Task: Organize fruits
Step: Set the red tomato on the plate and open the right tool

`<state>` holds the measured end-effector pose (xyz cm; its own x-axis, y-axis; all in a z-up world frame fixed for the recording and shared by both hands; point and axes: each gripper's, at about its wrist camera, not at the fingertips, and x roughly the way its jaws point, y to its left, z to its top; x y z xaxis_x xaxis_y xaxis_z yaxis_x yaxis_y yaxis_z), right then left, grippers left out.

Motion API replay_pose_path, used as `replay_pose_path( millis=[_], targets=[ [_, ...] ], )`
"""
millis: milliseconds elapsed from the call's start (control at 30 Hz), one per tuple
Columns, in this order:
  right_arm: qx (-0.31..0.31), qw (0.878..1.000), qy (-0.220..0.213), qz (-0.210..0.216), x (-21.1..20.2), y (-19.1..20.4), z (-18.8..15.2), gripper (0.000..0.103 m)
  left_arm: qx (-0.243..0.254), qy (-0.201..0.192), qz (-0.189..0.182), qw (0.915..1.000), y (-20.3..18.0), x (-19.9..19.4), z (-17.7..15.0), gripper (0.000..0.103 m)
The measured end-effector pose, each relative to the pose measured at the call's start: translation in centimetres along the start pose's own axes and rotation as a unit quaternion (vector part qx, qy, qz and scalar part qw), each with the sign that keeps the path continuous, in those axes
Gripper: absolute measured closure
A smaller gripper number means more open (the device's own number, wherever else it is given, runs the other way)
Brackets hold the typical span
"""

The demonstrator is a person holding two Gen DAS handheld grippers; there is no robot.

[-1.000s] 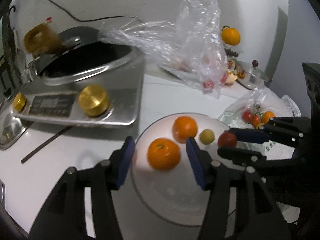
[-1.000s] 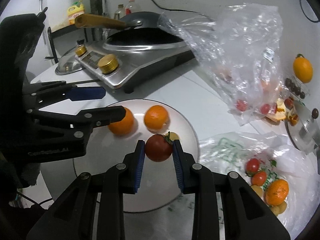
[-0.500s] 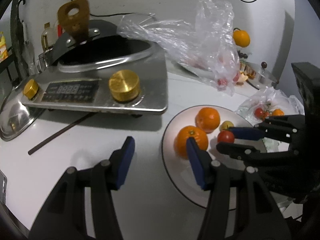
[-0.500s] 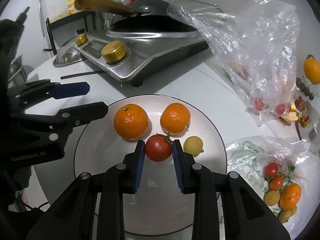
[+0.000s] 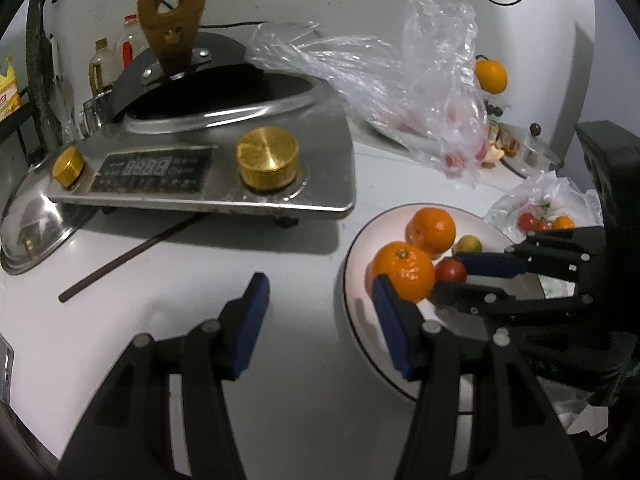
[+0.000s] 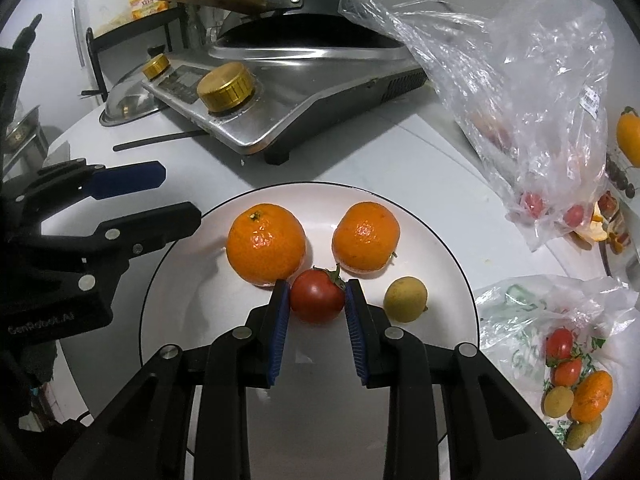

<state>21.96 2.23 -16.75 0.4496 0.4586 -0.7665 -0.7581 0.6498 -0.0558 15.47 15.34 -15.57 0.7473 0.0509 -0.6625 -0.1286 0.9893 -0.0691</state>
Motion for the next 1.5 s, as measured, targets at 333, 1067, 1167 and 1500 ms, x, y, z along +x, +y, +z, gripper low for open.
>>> replay_pose_path(
  millis=[333,1067,1167,1500],
  targets=[
    [0.013,1.0,-0.006,-0.005,-0.7,-0.2,-0.2,0.071,-0.01,-0.01,0.008,0.9999,0.0,-1.1,-0.3,0.048],
    [0.033,0.998,-0.047,-0.022,-6.8,-1.9,-3.4,0.066,0.031,-0.022,-0.011,0.9992,-5.6,-3.7,-0.7,0.047],
    [0.037,0.998,-0.053,-0.024,-7.8,-2.5,-4.1,0.066,0.043,-0.024,-0.015,0.9987,-7.0,-4.1,-0.6,0.047],
    [0.061,0.995,-0.077,-0.033,-10.9,-5.0,-6.6,0.066,0.07,-0.025,-0.021,0.997,-10.9,-4.6,-0.5,0.047]
  ],
)
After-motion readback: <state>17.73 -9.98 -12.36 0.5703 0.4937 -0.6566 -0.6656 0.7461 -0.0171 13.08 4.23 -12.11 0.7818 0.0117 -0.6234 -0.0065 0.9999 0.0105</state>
